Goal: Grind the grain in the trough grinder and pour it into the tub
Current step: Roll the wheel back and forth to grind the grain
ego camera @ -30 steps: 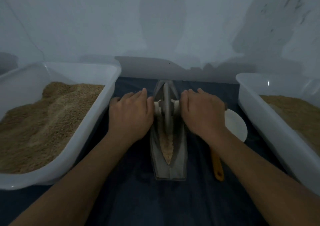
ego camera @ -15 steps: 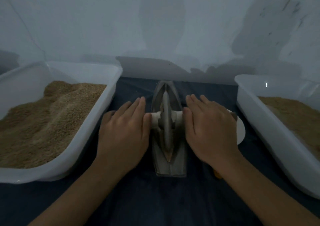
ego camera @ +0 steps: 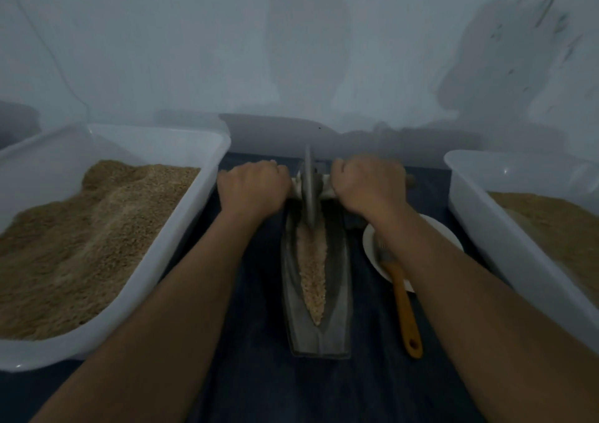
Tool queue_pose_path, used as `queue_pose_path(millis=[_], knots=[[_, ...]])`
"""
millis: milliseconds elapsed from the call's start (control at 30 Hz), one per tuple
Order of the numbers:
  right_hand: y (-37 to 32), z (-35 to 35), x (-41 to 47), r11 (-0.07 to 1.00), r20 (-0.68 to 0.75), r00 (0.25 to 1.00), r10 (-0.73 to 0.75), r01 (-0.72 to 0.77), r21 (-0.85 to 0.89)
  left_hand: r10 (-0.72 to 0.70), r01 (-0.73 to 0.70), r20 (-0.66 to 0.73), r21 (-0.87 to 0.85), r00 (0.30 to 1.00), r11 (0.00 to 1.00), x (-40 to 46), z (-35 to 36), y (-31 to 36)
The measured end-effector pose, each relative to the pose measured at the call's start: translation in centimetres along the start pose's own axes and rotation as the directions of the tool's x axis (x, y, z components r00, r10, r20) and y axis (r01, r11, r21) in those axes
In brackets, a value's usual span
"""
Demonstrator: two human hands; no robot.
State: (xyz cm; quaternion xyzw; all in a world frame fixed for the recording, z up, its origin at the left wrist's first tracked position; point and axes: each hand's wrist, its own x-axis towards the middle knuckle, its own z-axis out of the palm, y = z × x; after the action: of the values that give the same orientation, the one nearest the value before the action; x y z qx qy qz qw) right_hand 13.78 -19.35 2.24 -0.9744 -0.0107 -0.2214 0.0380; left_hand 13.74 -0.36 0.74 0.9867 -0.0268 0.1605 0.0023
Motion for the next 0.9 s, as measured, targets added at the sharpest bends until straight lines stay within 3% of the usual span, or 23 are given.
queue_pose_path(millis=[200,333,433,533,667,800,900], knots=[[-0.8,-1.8,-5.0,0.995,-0.048,0.998,-0.046,0.042,-0.092,0.105,-0.104,-0.073,0.016,0.992,0.994,-5.8,-1.2,-0.4],[0.2,-3.4,-12.1,0.985,-0.178,0.978,-0.104,0.126,0.116,0.151,-0.192,-0.248,-0.148,0.957,0.97,-12.1,-2.9,-1.3],[0.2,-4.2,-13.6,0.978,-0.214,0.969,-0.124,0.156,0.138,0.171,-0.229,-0.3,-0.17,0.939,0.959,-14.2,-3.1,-1.8],[-0.5,-3.8,-11.9,0.99,-0.16,0.983,-0.09,0.105,0.092,0.146,-0.185,-0.234,-0.158,0.961,0.97,-12.3,-3.0,-1.7],[-0.3,-1.6,-5.5,0.999,0.094,0.995,0.043,-0.043,-0.004,0.207,-0.19,-0.083,0.175,0.975,0.966,-4.7,-1.7,-0.2],[-0.2,-0.3,0.4,0.979,0.194,0.961,0.198,-0.205,0.014,0.111,-0.111,0.004,0.057,0.994,0.992,1.8,-1.0,0.4],[-0.4,-0.1,1.0,0.983,0.146,0.973,0.179,-0.182,0.012,0.049,-0.049,-0.001,0.004,0.999,0.999,2.1,-0.5,0.5]])
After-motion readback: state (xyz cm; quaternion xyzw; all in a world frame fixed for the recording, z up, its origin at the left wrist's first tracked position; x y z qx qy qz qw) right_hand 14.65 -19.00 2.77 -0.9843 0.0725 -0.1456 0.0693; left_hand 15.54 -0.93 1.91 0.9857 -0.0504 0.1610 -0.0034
